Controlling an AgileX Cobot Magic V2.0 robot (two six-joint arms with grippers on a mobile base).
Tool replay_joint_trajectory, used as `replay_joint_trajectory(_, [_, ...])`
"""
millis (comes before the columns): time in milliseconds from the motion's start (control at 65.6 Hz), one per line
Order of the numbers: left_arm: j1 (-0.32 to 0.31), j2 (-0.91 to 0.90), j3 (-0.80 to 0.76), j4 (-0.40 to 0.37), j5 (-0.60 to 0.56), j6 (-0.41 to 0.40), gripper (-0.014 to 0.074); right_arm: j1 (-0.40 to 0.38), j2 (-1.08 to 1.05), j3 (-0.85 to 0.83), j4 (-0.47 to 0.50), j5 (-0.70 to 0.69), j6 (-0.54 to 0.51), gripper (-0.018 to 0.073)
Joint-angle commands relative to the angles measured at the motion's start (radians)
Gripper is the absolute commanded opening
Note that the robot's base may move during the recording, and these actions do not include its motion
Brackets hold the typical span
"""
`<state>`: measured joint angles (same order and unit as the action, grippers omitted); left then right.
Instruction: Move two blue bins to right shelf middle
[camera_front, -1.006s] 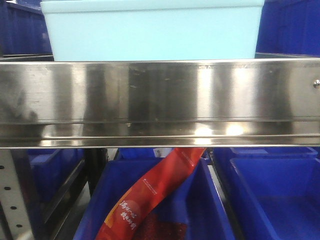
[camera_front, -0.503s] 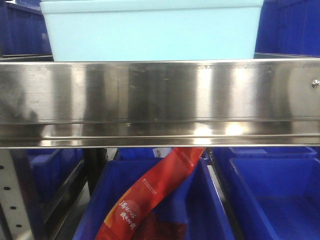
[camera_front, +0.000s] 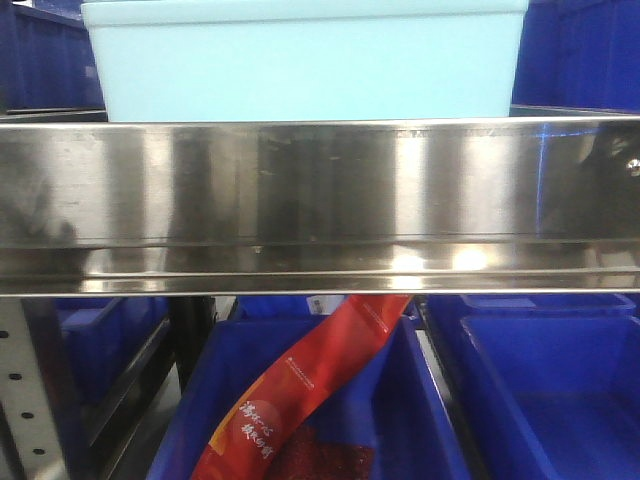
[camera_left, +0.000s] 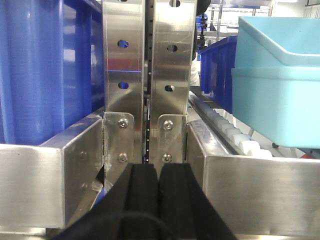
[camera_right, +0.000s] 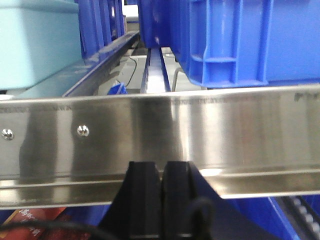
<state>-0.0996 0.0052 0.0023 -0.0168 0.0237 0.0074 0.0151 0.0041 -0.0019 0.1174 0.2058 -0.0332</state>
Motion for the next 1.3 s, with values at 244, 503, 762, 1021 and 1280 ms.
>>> replay_joint_trajectory(244, [0.001, -0.005, -0.002, -0.001, -0.018, 0.001, -0.0111, -0.005, -0.004, 0.002, -0.045, -0.120, -0.008, -0.0162])
replay_joint_trajectory(503, [0.001, -0.005, -0.002, -0.001, -0.018, 0.001, -0.0111, -0.005, -0.004, 0.002, -0.045, -0.111, -0.008, -0.0162])
replay_joint_trajectory(762, [0.001, -0.005, -0.002, -0.001, -0.018, 0.001, -0.0111, -0.005, -0.004, 0.002, -0.045, -0.111, -0.008, -0.0162])
replay_joint_trajectory(1021, [0.001, -0.005, -0.002, -0.001, -0.018, 0.001, -0.0111, -0.005, -0.004, 0.002, -0.045, -0.111, -0.008, -0.0162])
replay_joint_trajectory(1280, [0.001, -0.005, -0.002, -0.001, -0.018, 0.001, -0.0111, -0.005, -0.004, 0.002, -0.045, -0.111, -0.008, -0.0162])
